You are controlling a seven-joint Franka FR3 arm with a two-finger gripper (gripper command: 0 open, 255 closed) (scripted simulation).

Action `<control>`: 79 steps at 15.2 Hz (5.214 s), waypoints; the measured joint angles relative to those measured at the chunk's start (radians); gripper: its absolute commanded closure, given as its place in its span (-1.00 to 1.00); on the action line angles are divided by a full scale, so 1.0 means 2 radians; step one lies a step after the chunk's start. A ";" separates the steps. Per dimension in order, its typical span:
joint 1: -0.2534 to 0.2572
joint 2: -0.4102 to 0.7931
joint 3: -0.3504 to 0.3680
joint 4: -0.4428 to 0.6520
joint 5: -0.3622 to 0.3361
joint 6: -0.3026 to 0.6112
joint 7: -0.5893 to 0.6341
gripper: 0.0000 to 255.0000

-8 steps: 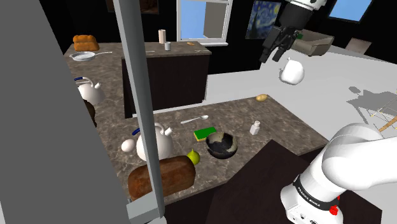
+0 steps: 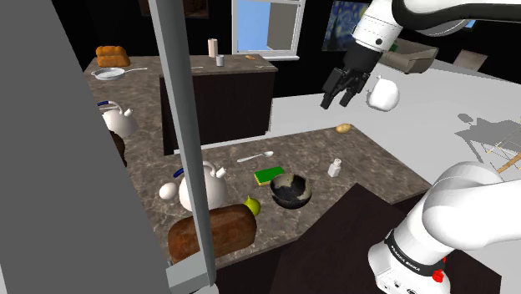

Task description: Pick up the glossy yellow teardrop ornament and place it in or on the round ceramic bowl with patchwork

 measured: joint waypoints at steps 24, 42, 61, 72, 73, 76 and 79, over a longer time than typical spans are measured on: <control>0.080 0.322 0.092 -0.139 0.194 0.467 0.076 -1.00; 0.071 0.613 0.186 -0.011 0.434 0.651 -0.080 -1.00; 0.084 0.597 0.170 -0.019 0.420 0.639 -0.062 1.00; 0.142 0.498 0.097 -0.055 0.317 0.571 0.051 1.00; 0.147 0.489 0.093 -0.059 0.306 0.565 0.064 1.00; 0.153 0.463 0.081 -0.065 0.276 0.547 0.092 1.00; 0.155 0.439 0.072 -0.070 0.247 0.527 0.118 1.00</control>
